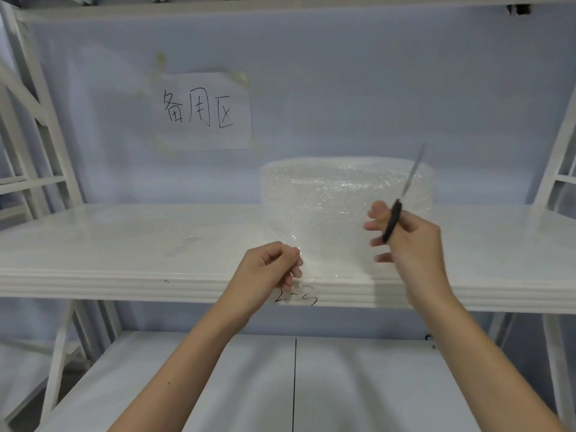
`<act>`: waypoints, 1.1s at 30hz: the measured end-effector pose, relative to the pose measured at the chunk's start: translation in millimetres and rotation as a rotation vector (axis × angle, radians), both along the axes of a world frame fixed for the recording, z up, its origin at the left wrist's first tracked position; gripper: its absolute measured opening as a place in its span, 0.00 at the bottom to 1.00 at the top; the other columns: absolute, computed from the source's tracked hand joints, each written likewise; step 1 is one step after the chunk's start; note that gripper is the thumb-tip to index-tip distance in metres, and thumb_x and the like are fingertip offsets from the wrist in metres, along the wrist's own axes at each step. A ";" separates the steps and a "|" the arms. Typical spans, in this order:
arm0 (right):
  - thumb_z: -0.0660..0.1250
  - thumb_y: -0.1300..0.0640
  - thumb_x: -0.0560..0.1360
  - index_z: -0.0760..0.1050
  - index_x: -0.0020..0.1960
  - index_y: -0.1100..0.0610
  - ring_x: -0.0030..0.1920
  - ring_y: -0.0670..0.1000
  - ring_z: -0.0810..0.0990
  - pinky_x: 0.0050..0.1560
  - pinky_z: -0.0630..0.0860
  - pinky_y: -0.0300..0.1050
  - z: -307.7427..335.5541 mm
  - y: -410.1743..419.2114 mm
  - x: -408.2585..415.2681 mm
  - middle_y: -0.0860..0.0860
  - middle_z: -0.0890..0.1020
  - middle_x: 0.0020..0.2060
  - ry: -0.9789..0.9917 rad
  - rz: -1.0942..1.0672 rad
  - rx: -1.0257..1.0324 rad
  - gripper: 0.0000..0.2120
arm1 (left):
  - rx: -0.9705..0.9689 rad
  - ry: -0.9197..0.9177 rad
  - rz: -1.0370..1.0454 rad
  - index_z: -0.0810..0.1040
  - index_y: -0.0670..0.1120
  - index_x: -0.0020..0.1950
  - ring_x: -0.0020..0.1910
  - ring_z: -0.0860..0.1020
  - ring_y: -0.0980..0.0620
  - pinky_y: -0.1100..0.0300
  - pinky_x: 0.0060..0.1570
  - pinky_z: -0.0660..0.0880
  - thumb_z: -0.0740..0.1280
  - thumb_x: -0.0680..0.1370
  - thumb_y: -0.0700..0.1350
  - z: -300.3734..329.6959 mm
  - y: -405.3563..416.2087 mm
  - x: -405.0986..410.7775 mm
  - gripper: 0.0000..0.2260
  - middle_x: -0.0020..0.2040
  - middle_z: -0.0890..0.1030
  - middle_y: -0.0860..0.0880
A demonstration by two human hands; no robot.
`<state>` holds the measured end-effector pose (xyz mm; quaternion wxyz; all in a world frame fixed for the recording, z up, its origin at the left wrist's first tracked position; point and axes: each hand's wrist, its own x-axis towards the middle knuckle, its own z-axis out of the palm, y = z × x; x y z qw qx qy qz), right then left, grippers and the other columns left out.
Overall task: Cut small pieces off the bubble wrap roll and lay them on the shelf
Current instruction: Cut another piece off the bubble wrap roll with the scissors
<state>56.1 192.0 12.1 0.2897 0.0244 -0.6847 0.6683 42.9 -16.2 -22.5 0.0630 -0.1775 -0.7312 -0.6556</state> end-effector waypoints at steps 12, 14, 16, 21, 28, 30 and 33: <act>0.68 0.36 0.71 0.82 0.40 0.61 0.31 0.55 0.81 0.32 0.77 0.45 -13.0 87.3 -12.1 0.56 0.85 0.32 -0.363 -0.322 0.260 0.26 | 0.009 -0.009 -0.018 0.80 0.42 0.38 0.30 0.74 0.54 0.61 0.35 0.75 0.63 0.81 0.42 -1.6 5.9 -1.3 0.13 0.33 0.79 0.50; 0.68 0.36 0.70 0.82 0.38 0.61 0.30 0.53 0.79 0.31 0.75 0.43 -4.9 91.1 -11.6 0.55 0.86 0.30 -0.426 -0.307 0.317 0.26 | 0.009 -0.008 -0.019 0.80 0.42 0.38 0.30 0.75 0.53 0.61 0.35 0.75 0.63 0.81 0.42 -1.4 6.3 -1.9 0.13 0.34 0.79 0.50; 0.67 0.35 0.70 0.82 0.37 0.61 0.29 0.53 0.78 0.31 0.74 0.43 -0.3 92.9 -12.1 0.54 0.85 0.28 -0.462 -0.306 0.364 0.27 | 0.010 -0.009 -0.021 0.80 0.42 0.38 0.30 0.75 0.54 0.62 0.34 0.75 0.63 0.81 0.42 -1.3 6.1 -2.0 0.12 0.34 0.79 0.49; 0.62 0.37 0.73 0.82 0.33 0.60 0.27 0.53 0.79 0.32 0.73 0.43 -3.7 99.0 -17.5 0.51 0.83 0.23 -0.510 -0.409 0.522 0.27 | -0.003 -0.005 -0.018 0.80 0.43 0.38 0.30 0.75 0.53 0.61 0.35 0.75 0.63 0.81 0.43 -1.0 4.8 -2.0 0.13 0.34 0.79 0.49; 0.61 0.45 0.74 0.75 0.30 0.60 0.26 0.54 0.73 0.32 0.69 0.42 1.2 104.1 -30.5 0.54 0.77 0.24 -0.789 -0.351 0.844 0.22 | -0.014 0.001 -0.011 0.80 0.44 0.38 0.31 0.75 0.53 0.61 0.34 0.75 0.64 0.81 0.43 1.8 3.2 -1.3 0.12 0.35 0.80 0.48; 0.61 0.46 0.73 0.74 0.28 0.60 0.25 0.54 0.73 0.32 0.69 0.42 4.5 103.4 -34.3 0.53 0.76 0.21 -0.822 -0.350 0.887 0.21 | -0.016 -0.002 -0.014 0.80 0.44 0.38 0.31 0.75 0.53 0.62 0.34 0.74 0.64 0.81 0.43 2.1 3.4 -0.5 0.12 0.35 0.80 0.48; 0.65 0.47 0.73 0.73 0.28 0.59 0.24 0.54 0.72 0.31 0.68 0.41 12.1 99.3 -36.4 0.51 0.76 0.19 -0.859 -0.337 0.927 0.20 | -0.017 0.000 -0.014 0.79 0.44 0.38 0.30 0.75 0.53 0.64 0.33 0.74 0.64 0.81 0.42 3.0 2.6 0.0 0.12 0.34 0.79 0.49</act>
